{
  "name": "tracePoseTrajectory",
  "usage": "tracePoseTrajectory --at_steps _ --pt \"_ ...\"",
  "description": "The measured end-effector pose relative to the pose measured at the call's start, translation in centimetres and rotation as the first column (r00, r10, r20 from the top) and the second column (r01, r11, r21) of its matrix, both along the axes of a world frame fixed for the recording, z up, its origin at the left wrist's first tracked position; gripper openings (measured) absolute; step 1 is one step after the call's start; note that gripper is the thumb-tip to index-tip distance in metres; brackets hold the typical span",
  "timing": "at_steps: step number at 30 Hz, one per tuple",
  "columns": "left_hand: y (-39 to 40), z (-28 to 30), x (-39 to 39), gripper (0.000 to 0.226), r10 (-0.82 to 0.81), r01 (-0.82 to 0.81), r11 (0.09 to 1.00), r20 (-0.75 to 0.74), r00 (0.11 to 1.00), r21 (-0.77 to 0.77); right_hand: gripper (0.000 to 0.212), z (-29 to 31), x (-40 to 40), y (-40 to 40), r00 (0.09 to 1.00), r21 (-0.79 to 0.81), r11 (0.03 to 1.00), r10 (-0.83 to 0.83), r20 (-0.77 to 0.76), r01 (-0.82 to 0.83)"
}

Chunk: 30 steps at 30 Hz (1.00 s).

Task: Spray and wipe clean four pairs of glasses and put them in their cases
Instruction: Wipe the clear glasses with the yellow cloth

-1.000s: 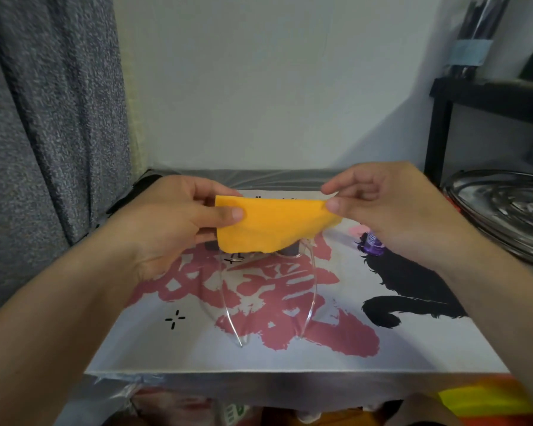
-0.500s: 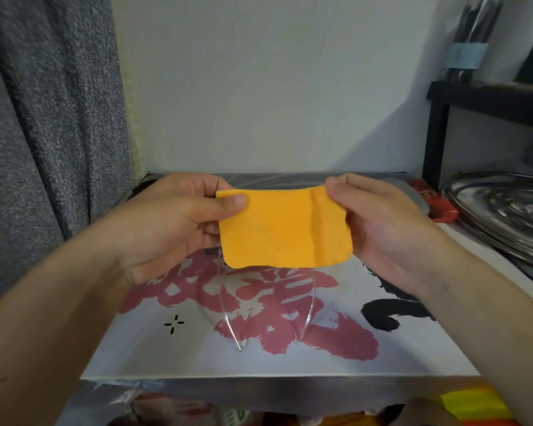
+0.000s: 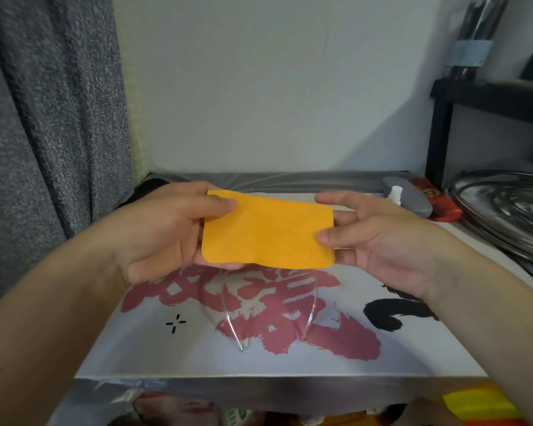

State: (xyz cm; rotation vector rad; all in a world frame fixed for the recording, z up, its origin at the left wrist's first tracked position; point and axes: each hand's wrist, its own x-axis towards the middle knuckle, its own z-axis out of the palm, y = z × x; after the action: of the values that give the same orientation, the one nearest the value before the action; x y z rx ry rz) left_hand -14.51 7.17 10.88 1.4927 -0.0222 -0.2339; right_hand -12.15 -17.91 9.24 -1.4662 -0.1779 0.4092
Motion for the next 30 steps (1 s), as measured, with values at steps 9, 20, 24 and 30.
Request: tracePoseTrajectory --at_steps 9,20,24,30 --pt "0.4 -1.3 -0.3 0.051 0.026 -0.023 1.0 0.321 0.947 -0.013 0.07 -1.4 -0.7 -0.6 0.613 0.067 0.972 -0.194 0.766 0.223" --pt "1.2 -2.3 0.2 0.02 -0.002 0.031 0.978 0.144 0.99 -0.205 0.027 -1.7 0.9 -1.0 0.752 -0.064 0.993 -0.03 0.658 0.095" --pt "1.0 -2.7 0.6 0.03 -0.002 0.026 0.987 0.149 0.989 -0.161 0.028 -2.5 1.8 -0.5 0.783 -0.167 0.982 0.04 0.621 0.083" --pt "1.1 -3.3 2.5 0.031 0.083 -0.062 0.988 0.145 0.986 -0.145 0.039 -2.9 3.2 -0.1 0.733 -0.222 0.964 0.046 0.679 0.144"
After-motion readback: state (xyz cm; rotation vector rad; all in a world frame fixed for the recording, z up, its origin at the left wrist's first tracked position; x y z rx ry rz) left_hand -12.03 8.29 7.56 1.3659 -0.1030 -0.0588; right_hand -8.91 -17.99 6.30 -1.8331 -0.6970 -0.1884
